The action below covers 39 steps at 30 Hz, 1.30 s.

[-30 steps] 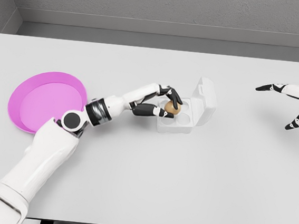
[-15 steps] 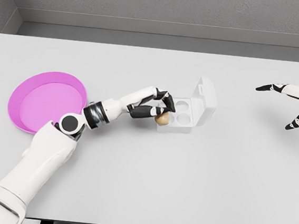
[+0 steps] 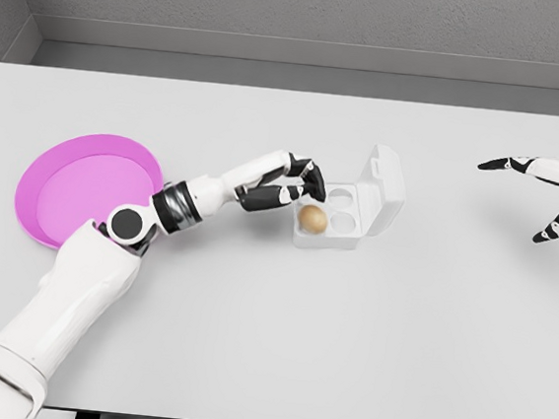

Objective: Pack egg into the box and close the box lid

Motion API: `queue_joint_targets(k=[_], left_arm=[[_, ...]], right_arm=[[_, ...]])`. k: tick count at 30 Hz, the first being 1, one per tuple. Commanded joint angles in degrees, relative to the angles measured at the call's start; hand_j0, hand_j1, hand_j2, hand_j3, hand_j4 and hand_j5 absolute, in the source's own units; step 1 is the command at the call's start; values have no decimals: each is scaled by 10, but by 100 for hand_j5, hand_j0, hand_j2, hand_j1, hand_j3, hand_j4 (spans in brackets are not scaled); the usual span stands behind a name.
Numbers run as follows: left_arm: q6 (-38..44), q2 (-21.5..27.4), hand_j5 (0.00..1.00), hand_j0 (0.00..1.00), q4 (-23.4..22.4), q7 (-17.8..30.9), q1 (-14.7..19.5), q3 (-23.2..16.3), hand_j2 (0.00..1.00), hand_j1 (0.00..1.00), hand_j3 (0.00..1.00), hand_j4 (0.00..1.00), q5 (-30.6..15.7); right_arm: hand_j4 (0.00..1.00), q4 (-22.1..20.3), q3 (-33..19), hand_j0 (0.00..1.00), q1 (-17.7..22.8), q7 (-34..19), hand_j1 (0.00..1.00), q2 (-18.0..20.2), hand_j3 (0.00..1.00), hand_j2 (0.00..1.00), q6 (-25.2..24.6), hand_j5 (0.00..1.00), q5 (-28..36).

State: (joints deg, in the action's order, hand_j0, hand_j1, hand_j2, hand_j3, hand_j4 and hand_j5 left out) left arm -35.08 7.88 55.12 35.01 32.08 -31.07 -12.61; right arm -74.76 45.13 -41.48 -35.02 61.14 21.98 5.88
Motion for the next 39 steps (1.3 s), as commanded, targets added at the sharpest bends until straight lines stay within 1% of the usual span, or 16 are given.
queue_joint_targets(k=[1, 3, 4, 7, 8, 9, 10, 11, 13, 14, 16, 19, 21, 23, 33, 39], left_arm=[[1, 1, 37, 37, 17, 0, -1, 1, 37, 37, 37, 37, -7], [1, 21, 37, 37, 59, 0, -3, 1, 37, 37, 37, 37, -21], [1, 52, 37, 37, 84, 0, -2, -3, 37, 37, 37, 37, -56], [1, 126, 37, 37, 146, 0, -5, -5, 37, 37, 37, 37, -108], [1, 172, 37, 37, 179, 0, -6, -7, 37, 37, 37, 37, -135], [1, 216, 43, 43, 213, 0, -6, -29, 43, 43, 43, 43, -157], [1, 251, 50, 50, 242, 0, -6, -35, 50, 50, 50, 50, -174], [1, 266, 63, 63, 259, 0, -8, -35, 63, 63, 63, 63, -174], [1, 288, 92, 92, 261, 0, -8, -35, 92, 92, 92, 92, -173], [1, 290, 100, 100, 262, 0, -8, -36, 100, 100, 100, 100, -172], [1, 300, 100, 100, 262, 0, -9, -44, 100, 100, 100, 100, -170], [1, 321, 100, 100, 261, 0, -10, -44, 100, 100, 100, 100, -170], [1, 363, 100, 100, 260, 0, -12, -44, 100, 100, 100, 100, -168], [1, 384, 100, 100, 258, 0, -13, -44, 100, 100, 100, 100, -168], [1, 384, 100, 100, 256, 0, -18, -39, 100, 100, 100, 100, -156], [1, 385, 100, 100, 256, 0, -19, -38, 100, 100, 100, 100, -154]], right_arm=[[100, 1, 0, 100, 0, 0, 100, 0, 100, 100, -1, 100, 3], [100, 1, 0, 100, 0, 0, 100, 0, 100, 100, -1, 100, 3], [100, 1, -1, 100, 0, 0, 100, 0, 100, 100, -1, 100, 3], [100, 1, -1, 100, 0, 0, 100, -1, 100, 100, -1, 100, 3], [100, 1, -1, 100, 0, 0, 100, -1, 100, 100, -1, 100, 3], [100, 1, -1, 100, 0, 0, 100, -2, 100, 100, -1, 100, 3], [100, 1, -1, 100, 0, 0, 100, -4, 100, 100, -1, 100, 3], [100, 1, -2, 100, -1, 0, 100, -5, 100, 100, -1, 100, 3], [100, 1, -3, 100, 0, 0, 100, -14, 100, 100, 0, 100, 2], [100, -5, -6, 100, 1, 0, 100, -18, 100, 100, 1, 100, -4], [100, 2, 0, 100, 2, 0, 100, -18, 100, 100, 20, 100, -4], [100, 15, 19, 100, 4, 0, 100, -19, 100, 100, 20, 100, -5], [100, 2, 31, 100, 3, 0, 100, -34, 100, 100, 33, 100, -6], [100, -1, 43, 100, 3, 0, 100, -38, 100, 100, 32, 100, -6], [100, -5, 50, 100, 3, 0, 100, -87, 100, 100, 32, 100, -10], [100, -22, 48, 100, -18, 0, 100, -88, 100, 100, 35, 100, -14]])
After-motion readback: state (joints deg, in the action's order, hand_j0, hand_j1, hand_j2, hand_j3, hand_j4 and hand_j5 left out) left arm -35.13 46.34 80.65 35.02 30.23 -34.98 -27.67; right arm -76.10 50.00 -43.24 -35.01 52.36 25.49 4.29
